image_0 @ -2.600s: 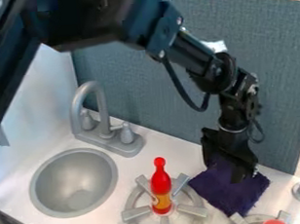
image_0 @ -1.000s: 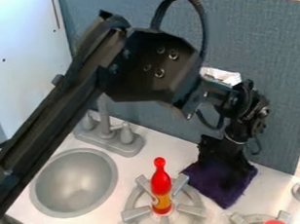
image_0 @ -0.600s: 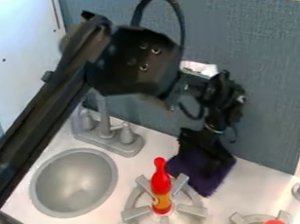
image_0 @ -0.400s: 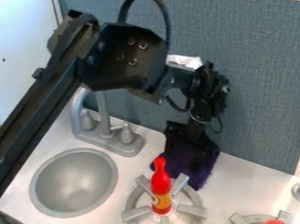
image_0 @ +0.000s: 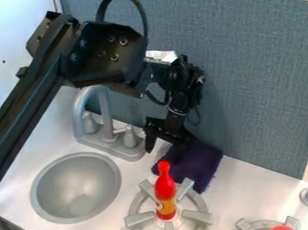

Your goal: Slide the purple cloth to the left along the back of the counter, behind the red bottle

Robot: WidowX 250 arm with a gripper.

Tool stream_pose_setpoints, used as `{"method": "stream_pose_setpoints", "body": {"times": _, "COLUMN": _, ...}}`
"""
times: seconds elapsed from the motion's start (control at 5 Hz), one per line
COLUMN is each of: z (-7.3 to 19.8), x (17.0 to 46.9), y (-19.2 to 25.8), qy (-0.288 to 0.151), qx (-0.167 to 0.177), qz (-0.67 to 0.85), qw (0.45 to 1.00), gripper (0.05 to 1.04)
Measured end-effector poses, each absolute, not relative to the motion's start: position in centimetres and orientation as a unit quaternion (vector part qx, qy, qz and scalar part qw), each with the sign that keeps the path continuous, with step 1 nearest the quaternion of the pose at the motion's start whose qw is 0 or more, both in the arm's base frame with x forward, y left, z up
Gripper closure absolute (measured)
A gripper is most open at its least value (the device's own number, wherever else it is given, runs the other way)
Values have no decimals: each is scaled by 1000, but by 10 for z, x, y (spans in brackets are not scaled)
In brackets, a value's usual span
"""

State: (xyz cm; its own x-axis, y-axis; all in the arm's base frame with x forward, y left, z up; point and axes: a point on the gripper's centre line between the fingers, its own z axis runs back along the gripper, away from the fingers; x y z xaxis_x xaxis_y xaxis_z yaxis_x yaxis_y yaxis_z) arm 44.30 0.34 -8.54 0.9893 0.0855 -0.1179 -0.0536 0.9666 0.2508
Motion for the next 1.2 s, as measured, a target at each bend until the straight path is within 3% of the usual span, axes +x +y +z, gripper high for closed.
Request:
{"method": "stream_pose_setpoints", "body": {"times": 0.2, "z": -92, "x": 438, "y": 8, "qy": 66, "qx": 121, "qz": 28, "qw": 990, "gripper": 83}}
{"method": "stream_pose_setpoints", "body": {"times": 0.4, "z": -79, "x": 426, "y": 1, "qy": 50, "qx": 91, "qz": 13, "qw": 994, "gripper": 83}}
{"method": "stream_pose_setpoints", "body": {"times": 0.8, "z": -17, "x": 403, "y": -16, "qy": -37, "qx": 27, "qz": -13, "qw": 999, "gripper": 83}}
{"method": "stream_pose_setpoints", "body": {"times": 1.2, "z": 1, "x": 373, "y": -32, "qy": -61, "qx": -25, "qz": -71, "qw": 995, "gripper": 83}}
